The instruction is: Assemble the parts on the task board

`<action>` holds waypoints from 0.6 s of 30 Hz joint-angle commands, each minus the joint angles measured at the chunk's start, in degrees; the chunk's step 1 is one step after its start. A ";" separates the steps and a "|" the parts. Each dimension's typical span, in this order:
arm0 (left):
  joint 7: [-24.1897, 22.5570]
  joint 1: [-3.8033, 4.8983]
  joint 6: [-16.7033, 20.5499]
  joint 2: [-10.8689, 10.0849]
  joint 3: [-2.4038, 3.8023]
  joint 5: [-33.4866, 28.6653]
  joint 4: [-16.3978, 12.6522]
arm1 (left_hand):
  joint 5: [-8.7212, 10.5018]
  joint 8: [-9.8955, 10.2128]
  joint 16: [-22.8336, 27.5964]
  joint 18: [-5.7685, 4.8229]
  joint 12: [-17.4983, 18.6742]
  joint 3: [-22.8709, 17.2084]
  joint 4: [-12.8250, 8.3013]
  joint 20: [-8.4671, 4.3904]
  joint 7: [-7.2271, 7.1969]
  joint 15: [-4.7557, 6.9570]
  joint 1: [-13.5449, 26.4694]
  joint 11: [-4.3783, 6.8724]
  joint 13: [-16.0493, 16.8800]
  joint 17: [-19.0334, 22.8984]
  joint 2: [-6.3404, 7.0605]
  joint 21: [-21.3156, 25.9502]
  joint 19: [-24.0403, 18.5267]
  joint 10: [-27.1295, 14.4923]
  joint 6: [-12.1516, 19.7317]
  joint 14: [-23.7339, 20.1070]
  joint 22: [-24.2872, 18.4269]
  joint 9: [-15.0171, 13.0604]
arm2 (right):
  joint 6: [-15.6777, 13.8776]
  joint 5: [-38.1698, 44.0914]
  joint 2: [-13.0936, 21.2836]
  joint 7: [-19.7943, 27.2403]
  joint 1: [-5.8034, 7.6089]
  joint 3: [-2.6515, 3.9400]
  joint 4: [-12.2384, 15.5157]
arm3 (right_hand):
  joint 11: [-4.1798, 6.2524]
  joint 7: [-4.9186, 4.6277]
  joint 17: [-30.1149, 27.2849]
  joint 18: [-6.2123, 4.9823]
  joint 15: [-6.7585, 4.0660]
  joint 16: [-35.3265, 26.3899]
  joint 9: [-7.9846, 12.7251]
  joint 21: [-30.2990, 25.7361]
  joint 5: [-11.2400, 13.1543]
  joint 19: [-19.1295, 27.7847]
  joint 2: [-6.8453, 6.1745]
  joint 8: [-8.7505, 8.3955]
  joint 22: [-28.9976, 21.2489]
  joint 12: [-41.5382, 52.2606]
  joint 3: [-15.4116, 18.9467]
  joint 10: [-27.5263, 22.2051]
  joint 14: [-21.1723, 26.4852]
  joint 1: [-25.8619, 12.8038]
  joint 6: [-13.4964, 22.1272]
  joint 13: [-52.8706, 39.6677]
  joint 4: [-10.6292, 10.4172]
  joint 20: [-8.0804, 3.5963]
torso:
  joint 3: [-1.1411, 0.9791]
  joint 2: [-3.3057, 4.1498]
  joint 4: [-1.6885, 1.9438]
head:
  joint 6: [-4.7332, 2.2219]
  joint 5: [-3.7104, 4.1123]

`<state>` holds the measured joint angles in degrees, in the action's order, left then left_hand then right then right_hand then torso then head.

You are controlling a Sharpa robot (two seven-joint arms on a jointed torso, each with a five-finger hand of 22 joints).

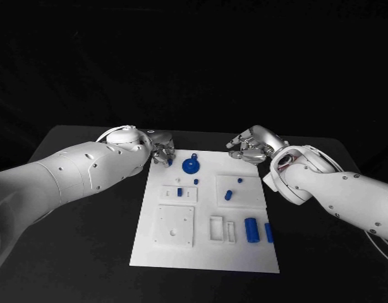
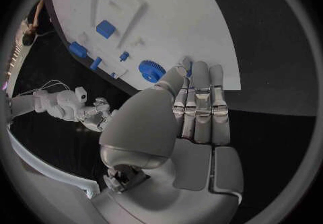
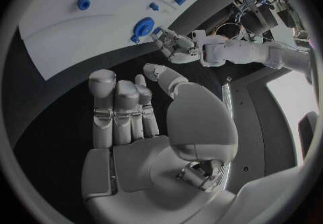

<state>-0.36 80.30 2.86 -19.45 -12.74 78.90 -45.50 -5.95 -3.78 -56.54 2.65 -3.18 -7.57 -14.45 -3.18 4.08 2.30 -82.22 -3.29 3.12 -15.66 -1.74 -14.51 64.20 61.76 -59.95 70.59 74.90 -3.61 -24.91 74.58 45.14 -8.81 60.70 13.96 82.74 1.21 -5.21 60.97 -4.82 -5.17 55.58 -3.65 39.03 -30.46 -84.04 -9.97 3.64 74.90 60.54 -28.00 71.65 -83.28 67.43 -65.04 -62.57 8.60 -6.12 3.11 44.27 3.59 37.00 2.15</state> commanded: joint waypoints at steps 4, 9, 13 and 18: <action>-0.50 -0.65 -0.55 0.24 -0.28 0.35 0.09 | -0.27 0.22 -1.90 0.42 -0.14 -0.94 -0.01 -0.11 0.04 0.05 1.08 -0.03 0.13 -0.37 0.09 -1.04 0.10 0.69 -0.75 -0.10 1.43 0.07 | 0.04 0.15 -0.12 0.37 -0.02 0.03 0.10 | 0.00 0.13 -0.06 -0.46 0.21 -0.23 0.07 -0.33 -0.18 -1.80 0.03 -0.10 4.50 -0.02 0.24 -0.21 0.20 -0.12 0.38 0.02 0.07 0.12 | 0.04 -0.05 0.04 | -1.55 -1.73; -0.60 -0.96 0.18 0.38 -0.44 0.27 0.23 | -0.10 0.22 -2.44 0.47 -0.14 -1.23 0.38 -0.06 0.28 0.01 1.53 -0.14 0.14 -0.16 0.18 -1.26 0.22 1.09 -1.04 -0.01 1.34 0.06 | 0.02 0.15 -0.14 0.38 -0.02 0.03 0.08 | 0.00 0.13 -0.06 -0.46 0.21 -0.23 0.07 -0.33 -0.18 -1.80 0.03 -0.10 4.50 -0.02 0.24 -0.21 0.20 -0.12 0.38 0.02 0.07 0.12 | 0.02 -0.07 0.02 | -2.37 -2.59; -0.56 -1.20 0.66 0.55 -0.60 0.22 0.36 | -1.08 0.22 -2.66 0.63 -0.14 -1.71 0.54 -0.05 0.71 -0.07 1.66 -0.36 0.13 -0.05 0.02 -1.39 0.35 1.60 -1.48 0.11 1.40 0.06 | 0.05 0.15 -0.17 0.39 -0.02 0.03 0.07 | 0.00 0.13 -0.06 -0.46 0.21 -0.23 0.07 -0.33 -0.18 -1.80 0.03 -0.10 4.50 -0.02 0.24 -0.21 0.20 -0.12 0.38 0.02 0.07 0.12 | 0.03 -0.04 0.01 | -2.94 -3.13; -0.61 -1.54 0.96 0.73 -0.79 0.18 0.56 | -1.22 0.22 -2.89 0.77 -0.14 -2.31 0.63 0.01 0.89 -0.09 1.89 -0.42 0.14 0.10 0.16 -1.66 0.38 2.26 -1.98 0.26 1.39 0.06 | 0.06 0.15 -0.21 0.40 -0.02 0.03 0.10 | 0.00 0.13 -0.06 -0.46 0.21 -0.23 0.07 -0.33 -0.18 -1.80 0.03 -0.10 4.50 -0.02 0.24 -0.21 0.20 -0.12 0.38 0.02 0.07 0.12 | 0.01 -0.05 -0.02 | -3.71 -4.26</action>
<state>-0.64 79.65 5.22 -18.95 -13.11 78.90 -44.79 -6.82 -3.78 -59.24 2.65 -3.00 -9.46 -13.83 -3.18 4.91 2.31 -80.72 -3.69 3.30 -15.59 -1.59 -15.86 64.19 63.58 -61.52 70.57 74.94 -3.61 -24.91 74.58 44.98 -8.81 60.70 13.96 82.73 1.21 -5.21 60.97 -4.82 -5.17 55.58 -3.64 39.03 -30.46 -84.03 -9.97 3.64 74.90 60.54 -28.00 71.65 -83.28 67.43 -65.05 -62.57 8.61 -6.12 3.14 44.21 3.60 33.68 -1.54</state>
